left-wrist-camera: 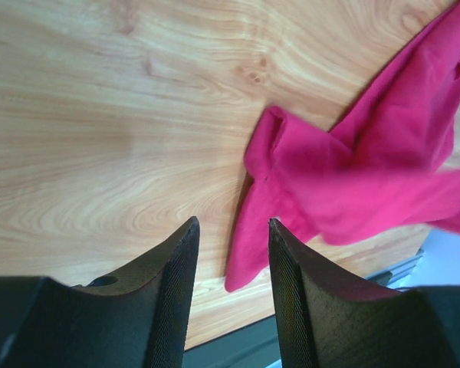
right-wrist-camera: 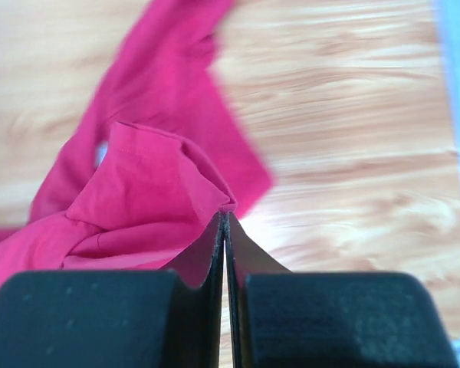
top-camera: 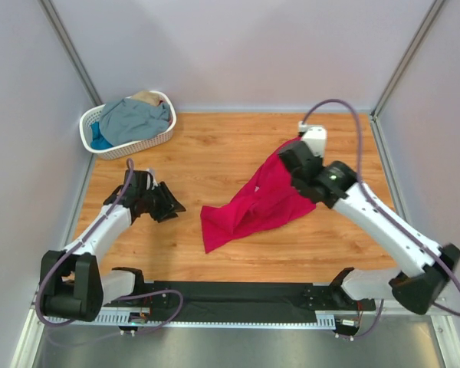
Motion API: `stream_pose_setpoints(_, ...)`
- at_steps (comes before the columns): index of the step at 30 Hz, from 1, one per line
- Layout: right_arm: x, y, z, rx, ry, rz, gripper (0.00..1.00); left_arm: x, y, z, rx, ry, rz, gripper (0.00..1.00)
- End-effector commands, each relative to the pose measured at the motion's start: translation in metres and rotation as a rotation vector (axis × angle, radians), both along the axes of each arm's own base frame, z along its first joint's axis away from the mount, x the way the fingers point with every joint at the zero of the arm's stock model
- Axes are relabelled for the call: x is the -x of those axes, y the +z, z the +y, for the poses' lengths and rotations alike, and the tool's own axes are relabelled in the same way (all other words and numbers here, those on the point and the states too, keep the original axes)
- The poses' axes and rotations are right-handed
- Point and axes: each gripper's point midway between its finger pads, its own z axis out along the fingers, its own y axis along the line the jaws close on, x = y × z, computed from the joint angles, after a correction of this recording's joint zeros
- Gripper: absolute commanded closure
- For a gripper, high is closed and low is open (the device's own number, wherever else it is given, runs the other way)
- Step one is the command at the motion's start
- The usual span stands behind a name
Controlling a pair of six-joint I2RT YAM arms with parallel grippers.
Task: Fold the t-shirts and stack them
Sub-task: Flatten the tshirt out
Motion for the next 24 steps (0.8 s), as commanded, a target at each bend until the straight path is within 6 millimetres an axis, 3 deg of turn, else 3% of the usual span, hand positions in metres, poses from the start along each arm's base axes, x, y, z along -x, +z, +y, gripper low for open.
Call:
stream_pose_setpoints(1,0.019,0.028,-0.078,0.072,-0.158,-0.044,1.0,0.001,0.001,0.002,-0.019,-0.011,-0.033,0.51)
stream_pose_setpoints(2,0.018,0.033,-0.095,0.064,-0.211,-0.058,1.0,-0.003,0.004,-0.001,-0.012,-0.021,-0.059,0.51)
stream_pose_setpoints(5,0.02,0.047,-0.119,0.042,-0.266,-0.089,1.0,-0.007,0.01,-0.021,0.038,-0.088,-0.115,0.51)
stream_pose_setpoints(8,0.019,0.054,-0.128,0.04,-0.285,-0.102,1.0,-0.001,0.006,-0.045,0.041,-0.179,-0.094,0.51)
stream_pose_setpoints(11,0.016,0.059,-0.128,0.031,-0.274,-0.118,1.0,0.011,-0.005,-0.059,-0.003,-0.241,-0.05,0.52)
stream_pose_setpoints(15,0.009,0.059,-0.122,0.025,-0.25,-0.119,1.0,0.028,-0.028,-0.058,-0.105,-0.271,-0.032,0.52)
stream_pose_setpoints(18,0.005,0.058,-0.118,0.015,-0.233,-0.126,1.0,0.053,-0.048,-0.061,-0.12,-0.325,0.012,0.53)
stream_pose_setpoints(24,0.003,0.054,-0.117,0.018,-0.219,-0.131,1.0,0.083,-0.067,-0.069,-0.108,-0.36,0.023,0.53)
